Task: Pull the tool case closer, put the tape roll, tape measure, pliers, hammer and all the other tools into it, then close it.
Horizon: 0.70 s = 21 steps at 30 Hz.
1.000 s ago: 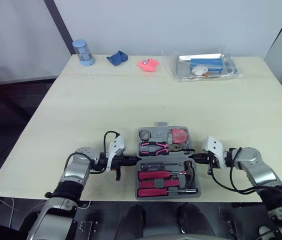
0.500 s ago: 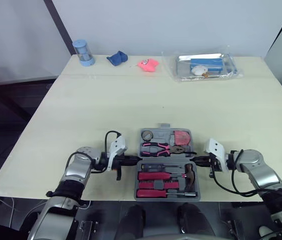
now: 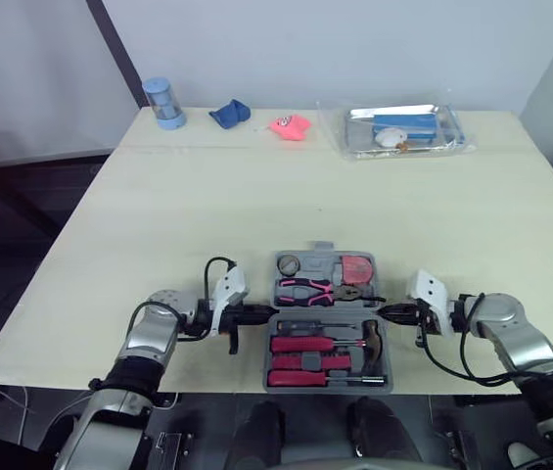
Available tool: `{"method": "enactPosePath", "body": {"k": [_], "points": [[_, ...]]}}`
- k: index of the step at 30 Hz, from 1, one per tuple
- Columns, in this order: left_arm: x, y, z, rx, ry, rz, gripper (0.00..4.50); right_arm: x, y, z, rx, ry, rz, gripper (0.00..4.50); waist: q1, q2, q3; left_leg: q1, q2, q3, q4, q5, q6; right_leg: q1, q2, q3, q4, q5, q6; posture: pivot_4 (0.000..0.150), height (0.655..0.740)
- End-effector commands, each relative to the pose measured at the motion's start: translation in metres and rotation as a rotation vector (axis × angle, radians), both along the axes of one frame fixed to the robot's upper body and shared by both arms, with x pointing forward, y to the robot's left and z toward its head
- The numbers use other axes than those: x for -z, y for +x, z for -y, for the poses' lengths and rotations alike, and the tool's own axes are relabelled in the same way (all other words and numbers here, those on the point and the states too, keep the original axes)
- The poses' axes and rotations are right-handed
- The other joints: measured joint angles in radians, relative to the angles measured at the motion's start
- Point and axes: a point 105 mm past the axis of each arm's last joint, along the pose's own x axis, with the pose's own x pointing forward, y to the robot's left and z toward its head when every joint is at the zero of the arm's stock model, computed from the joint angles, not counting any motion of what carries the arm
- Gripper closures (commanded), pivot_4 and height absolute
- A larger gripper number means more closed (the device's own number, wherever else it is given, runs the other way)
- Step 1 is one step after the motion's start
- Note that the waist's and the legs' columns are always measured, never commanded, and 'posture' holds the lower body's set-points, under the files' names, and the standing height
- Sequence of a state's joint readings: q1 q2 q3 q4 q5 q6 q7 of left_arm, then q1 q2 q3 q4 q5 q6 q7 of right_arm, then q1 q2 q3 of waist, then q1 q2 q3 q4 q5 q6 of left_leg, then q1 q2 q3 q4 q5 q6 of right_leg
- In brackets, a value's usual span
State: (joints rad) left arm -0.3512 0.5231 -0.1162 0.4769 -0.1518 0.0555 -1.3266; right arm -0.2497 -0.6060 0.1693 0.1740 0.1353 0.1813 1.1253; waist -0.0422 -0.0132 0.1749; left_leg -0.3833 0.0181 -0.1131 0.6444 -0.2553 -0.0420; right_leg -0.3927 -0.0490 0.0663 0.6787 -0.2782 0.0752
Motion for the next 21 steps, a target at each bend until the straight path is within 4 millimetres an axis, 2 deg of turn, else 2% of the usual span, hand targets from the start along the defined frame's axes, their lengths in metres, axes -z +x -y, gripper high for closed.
{"method": "enactPosePath", "body": {"k": [1, 5, 8, 11, 12, 15, 18, 21], "points": [[-0.016, 0.007, -0.015, -0.083, -0.005, 0.082, 4.5, -0.02, 0.008, 0.014, 0.066, 0.057, 0.044, 4.47, -0.003, 0.0, 0.0, 0.0, 0.0, 0.0, 0.0, 0.0, 0.0, 0.0, 0.0, 0.0, 0.0, 0.0, 0.0, 0.15, 0.74], [-0.028, 0.005, -0.02, -0.128, -0.033, 0.139, 4.5, -0.029, 0.018, 0.025, 0.152, 0.121, 0.012, 4.47, -0.003, 0.0, 0.0, 0.0, 0.0, -0.001, 0.0, 0.0, 0.0, 0.0, 0.0, 0.0, 0.0, 0.0, 0.0, 0.15, 0.74], [-0.041, 0.004, -0.023, -0.169, -0.058, 0.187, 4.5, -0.037, 0.028, 0.023, 0.221, 0.213, -0.048, 4.47, -0.002, 0.0, 0.0, 0.0, 0.0, 0.0, 0.0, 0.0, 0.0, 0.0, 0.0, 0.0, 0.0, 0.0, 0.0, 0.15, 0.74], [-0.051, -0.006, -0.021, -0.159, -0.085, 0.206, 4.5, -0.04, 0.034, 0.018, 0.252, 0.261, -0.115, 3.73, -0.006, 0.0, 0.0, 0.0, 0.0, -0.001, 0.0, 0.0, 0.0, 0.0, 0.0, 0.0, 0.0, 0.0, 0.0, 0.15, 0.74], [-0.055, -0.011, -0.018, -0.139, -0.102, 0.204, 4.5, -0.041, 0.037, 0.016, 0.261, 0.277, -0.141, 3.3, -0.004, 0.0, 0.0, 0.0, 0.0, -0.001, 0.0, 0.0, 0.0, 0.0, 0.0, 0.0, 0.0, 0.0, 0.0, 0.15, 0.74], [-0.063, -0.039, -0.001, -0.022, -0.148, 0.165, 4.5, -0.043, 0.05, 0.013, 0.298, 0.298, -0.209, 1.8, -0.006, 0.0, 0.001, 0.0, 0.0, 0.0, -0.001, 0.0, 0.0, 0.0, 0.0, 0.0, 0.0, 0.0, 0.0, 0.15, 0.74], [-0.058, -0.063, 0.013, 0.092, -0.134, 0.112, 4.5, -0.038, 0.064, 0.011, 0.327, 0.293, -0.268, 0.12, -0.004, 0.001, 0.001, 0.0, 0.0, 0.0, -0.001, 0.0, 0.0, -0.001, 0.0, 0.0, -0.001, 0.0, 0.0, 0.15, 0.74], [-0.048, -0.074, 0.021, 0.14, -0.097, 0.079, 4.5, -0.033, 0.072, 0.005, 0.337, 0.291, -0.317, 0.05, -0.001, 0.001, 0.001, 0.0, 0.0, 0.0, -0.001, 0.0, 0.0, -0.001, 0.0, 0.0, -0.001, 0.0, 0.0, 0.15, 0.74]]}}
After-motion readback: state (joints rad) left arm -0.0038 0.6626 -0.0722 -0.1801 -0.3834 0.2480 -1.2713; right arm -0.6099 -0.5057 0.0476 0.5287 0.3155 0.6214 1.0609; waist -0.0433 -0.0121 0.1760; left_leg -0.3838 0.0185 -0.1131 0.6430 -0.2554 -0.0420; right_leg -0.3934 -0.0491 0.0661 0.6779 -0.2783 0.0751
